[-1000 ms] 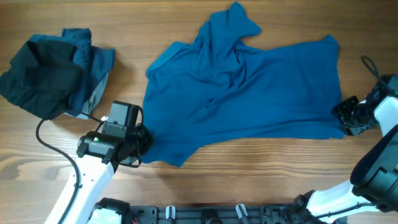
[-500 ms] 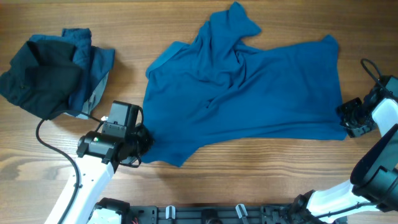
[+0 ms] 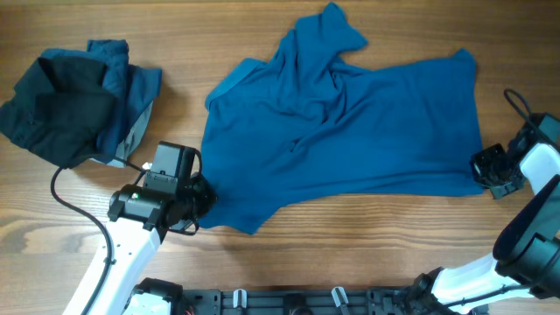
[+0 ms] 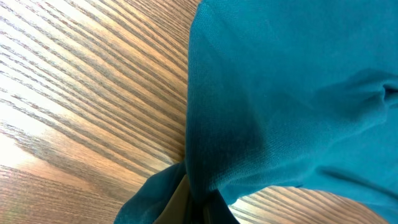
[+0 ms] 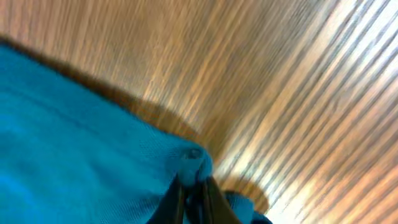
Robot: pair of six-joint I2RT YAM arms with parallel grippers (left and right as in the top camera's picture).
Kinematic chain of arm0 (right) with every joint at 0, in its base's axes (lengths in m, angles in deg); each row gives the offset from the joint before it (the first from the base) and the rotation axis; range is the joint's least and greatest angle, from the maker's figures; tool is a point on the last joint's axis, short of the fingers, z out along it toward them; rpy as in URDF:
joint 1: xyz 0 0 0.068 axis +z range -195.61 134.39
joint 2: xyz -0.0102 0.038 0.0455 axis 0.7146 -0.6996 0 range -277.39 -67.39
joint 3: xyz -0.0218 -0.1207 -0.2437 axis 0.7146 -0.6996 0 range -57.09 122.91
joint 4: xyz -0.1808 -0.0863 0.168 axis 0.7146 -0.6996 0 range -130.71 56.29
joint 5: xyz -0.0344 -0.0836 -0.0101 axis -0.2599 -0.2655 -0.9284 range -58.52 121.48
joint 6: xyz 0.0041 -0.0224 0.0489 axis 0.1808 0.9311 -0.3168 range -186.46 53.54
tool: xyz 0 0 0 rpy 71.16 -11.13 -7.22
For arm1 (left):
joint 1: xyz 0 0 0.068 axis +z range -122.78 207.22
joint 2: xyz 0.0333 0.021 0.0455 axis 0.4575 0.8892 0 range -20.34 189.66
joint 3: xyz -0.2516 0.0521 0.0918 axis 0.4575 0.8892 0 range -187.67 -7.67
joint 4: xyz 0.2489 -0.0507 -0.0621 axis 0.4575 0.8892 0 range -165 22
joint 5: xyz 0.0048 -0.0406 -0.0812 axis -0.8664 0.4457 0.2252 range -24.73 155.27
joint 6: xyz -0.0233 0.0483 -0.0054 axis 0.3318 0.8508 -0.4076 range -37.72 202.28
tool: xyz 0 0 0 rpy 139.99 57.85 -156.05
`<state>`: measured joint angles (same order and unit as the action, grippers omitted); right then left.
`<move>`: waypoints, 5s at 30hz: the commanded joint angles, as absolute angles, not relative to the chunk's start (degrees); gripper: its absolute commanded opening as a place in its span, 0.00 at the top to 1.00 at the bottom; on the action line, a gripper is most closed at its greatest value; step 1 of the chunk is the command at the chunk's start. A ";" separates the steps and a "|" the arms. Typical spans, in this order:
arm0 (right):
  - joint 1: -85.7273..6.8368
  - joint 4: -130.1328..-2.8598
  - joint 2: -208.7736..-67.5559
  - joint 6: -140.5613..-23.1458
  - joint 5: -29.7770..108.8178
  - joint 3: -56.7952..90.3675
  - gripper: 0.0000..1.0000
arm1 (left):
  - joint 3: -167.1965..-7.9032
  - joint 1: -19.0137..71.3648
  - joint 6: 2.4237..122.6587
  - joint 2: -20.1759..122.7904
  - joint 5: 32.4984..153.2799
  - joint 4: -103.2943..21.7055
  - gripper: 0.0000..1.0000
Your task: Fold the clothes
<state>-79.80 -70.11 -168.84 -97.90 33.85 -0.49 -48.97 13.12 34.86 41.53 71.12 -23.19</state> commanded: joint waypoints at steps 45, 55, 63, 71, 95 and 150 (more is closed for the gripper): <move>-79.65 -73.83 -149.41 -97.72 38.35 -0.23 0.96 | -48.62 13.58 35.58 41.15 70.35 -26.18 0.94; -79.65 -72.69 -143.75 -95.12 41.00 -0.32 0.96 | -48.62 13.58 35.60 41.15 70.64 -26.80 0.96; -79.65 -73.63 -143.84 -94.99 42.09 -0.32 0.96 | -48.78 13.58 40.41 41.11 78.31 -30.99 0.96; -79.67 -71.47 -143.29 -92.28 49.94 0.16 0.96 | -56.56 13.58 50.62 36.74 82.46 -28.39 0.96; -79.65 -97.61 -135.97 -89.15 60.05 48.71 0.96 | -138.30 13.58 71.93 40.37 66.81 -5.53 0.96; -70.51 -105.35 -178.63 -72.28 53.76 49.12 0.96 | -145.78 13.20 73.37 105.48 68.61 21.25 0.96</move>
<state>-70.93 -101.98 -175.70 -78.97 65.10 50.81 -149.14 13.20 75.75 106.00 65.24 20.22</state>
